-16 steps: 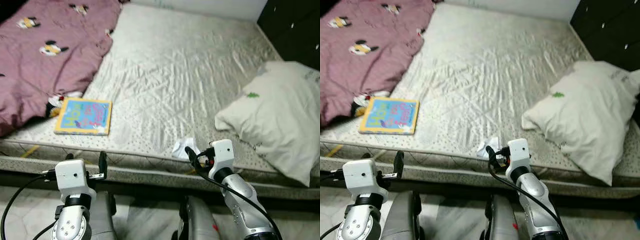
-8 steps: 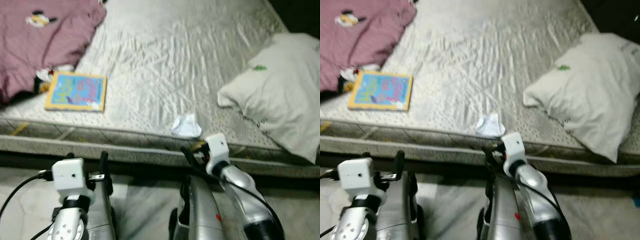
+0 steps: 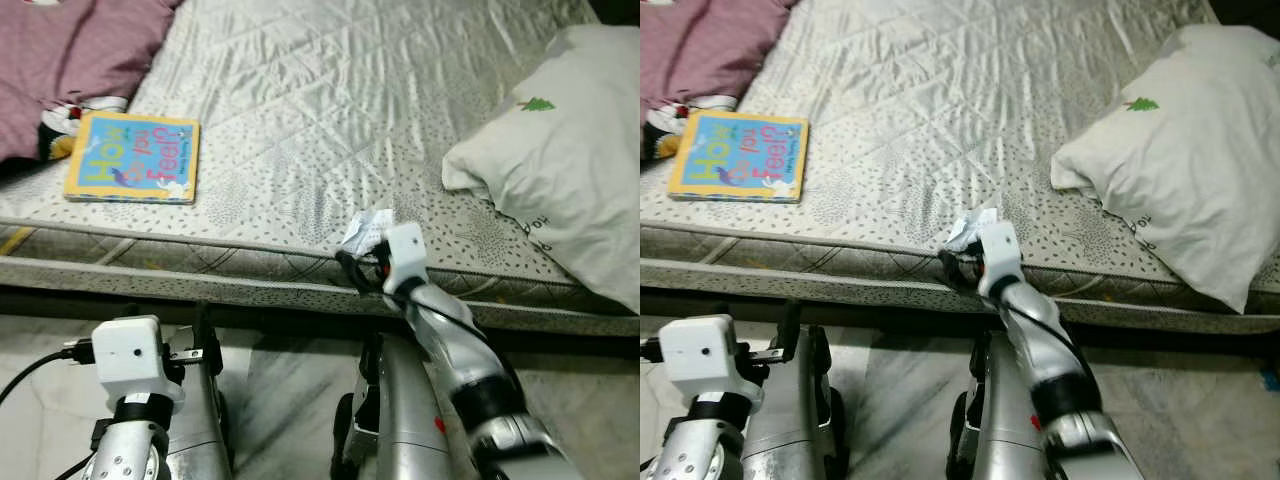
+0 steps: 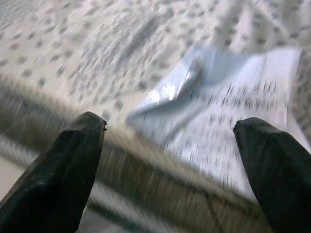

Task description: Clean up the room

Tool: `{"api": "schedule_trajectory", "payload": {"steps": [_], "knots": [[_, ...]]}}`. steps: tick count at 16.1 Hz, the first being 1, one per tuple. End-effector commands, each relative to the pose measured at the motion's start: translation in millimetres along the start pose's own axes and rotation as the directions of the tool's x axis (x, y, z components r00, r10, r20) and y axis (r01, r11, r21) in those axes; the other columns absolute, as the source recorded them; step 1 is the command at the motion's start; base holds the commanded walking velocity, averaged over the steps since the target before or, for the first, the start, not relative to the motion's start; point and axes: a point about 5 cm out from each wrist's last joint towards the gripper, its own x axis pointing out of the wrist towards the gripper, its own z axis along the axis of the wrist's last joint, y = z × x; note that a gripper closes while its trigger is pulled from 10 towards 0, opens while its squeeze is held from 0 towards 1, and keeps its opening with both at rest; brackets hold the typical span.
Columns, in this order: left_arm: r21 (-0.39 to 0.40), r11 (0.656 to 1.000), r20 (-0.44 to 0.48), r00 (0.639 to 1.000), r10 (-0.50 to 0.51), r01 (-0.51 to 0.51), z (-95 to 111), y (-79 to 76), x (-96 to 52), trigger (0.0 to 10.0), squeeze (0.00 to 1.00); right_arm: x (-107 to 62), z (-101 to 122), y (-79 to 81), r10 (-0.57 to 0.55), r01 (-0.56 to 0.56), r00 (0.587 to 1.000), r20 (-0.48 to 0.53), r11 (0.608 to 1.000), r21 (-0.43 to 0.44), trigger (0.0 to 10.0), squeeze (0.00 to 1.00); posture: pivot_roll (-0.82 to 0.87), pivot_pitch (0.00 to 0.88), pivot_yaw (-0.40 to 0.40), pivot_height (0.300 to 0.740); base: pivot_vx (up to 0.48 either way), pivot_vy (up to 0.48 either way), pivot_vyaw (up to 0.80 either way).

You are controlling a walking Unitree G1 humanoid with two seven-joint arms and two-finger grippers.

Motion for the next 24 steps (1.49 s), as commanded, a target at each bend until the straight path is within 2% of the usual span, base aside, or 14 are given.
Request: {"api": "schedule_trajectory", "payload": {"steps": [1,6,10,12,13,16,18,20,23,24], "knots": [[0.011,1.000,-0.022,1.000,0.014,-0.014,-1,4.3,-5.2,10.0,0.00,-0.2,0,-5.6,-0.037,0.037,0.999,0.009,0.999,0.009,10.0,0.00,0.17,0.362,-0.131,0.536,0.000,0.000,0.00],[0.015,1.000,-0.025,1.000,0.013,-0.013,1,4.4,-4.0,10.0,0.00,-1.8,-1,-14.8,-0.059,0.059,0.998,0.013,0.998,0.009,10.0,0.00,0.16,0.361,-0.128,0.536,0.000,0.000,0.00],[0.014,1.000,-0.024,1.000,0.006,-0.005,3,2.7,-2.0,10.0,0.00,-5.9,18,-25.4,-0.106,0.104,0.981,0.163,0.994,0.020,10.0,0.00,0.16,0.350,-0.122,0.536,0.000,0.000,0.00],[0.015,1.000,-0.022,1.000,0.002,-0.002,3,1.8,-1.4,10.0,0.00,-10.2,21,-30.7,-0.125,0.124,0.973,0.196,0.992,0.020,10.0,0.00,0.16,0.346,-0.121,0.536,0.000,0.000,0.00],[0.012,1.000,-0.024,1.000,0.003,-0.002,3,1.7,-1.4,10.0,0.00,-17.8,19,-36.3,-0.143,0.142,0.968,0.204,0.990,0.018,10.0,0.00,0.16,0.343,-0.123,0.536,0.000,0.000,0.00],[0.010,1.000,-0.026,1.000,-0.004,0.005,2,0.3,-0.2,10.0,0.00,-27.6,7,-43.7,-0.201,0.208,0.964,0.175,0.978,-0.021,10.0,0.00,0.15,0.339,-0.121,0.536,0.000,0.000,0.00],[0.010,1.000,-0.027,1.000,-0.009,0.009,1,-0.5,1.2,10.0,0.00,-23.4,2,-48.1,-0.240,0.254,0.963,0.120,0.960,-0.114,10.0,0.00,0.15,0.337,-0.120,0.536,0.000,0.000,0.00],[0.013,1.000,-0.024,1.000,-0.004,0.004,2,1.2,2.9,10.0,0.00,-14.9,2,-55.3,-0.290,0.297,0.954,0.073,0.949,-0.106,10.0,0.00,0.16,0.329,-0.125,0.536,0.000,0.000,0.00],[0.015,1.000,-0.024,1.000,-0.002,0.003,1,1.6,1.9,10.0,0.00,-8.3,-2,-49.3,-0.276,0.277,0.961,0.026,0.956,-0.102,10.0,0.00,0.17,0.326,-0.129,0.536,0.000,0.000,0.00],[0.016,1.000,-0.025,1.000,-0.001,0.001,1,1.8,1.1,10.0,0.00,-6.5,-7,-46.1,-0.273,0.270,0.962,-0.011,0.956,-0.117,2.7,0.00,0.17,0.326,-0.130,0.536,0.000,0.000,0.00]]}}
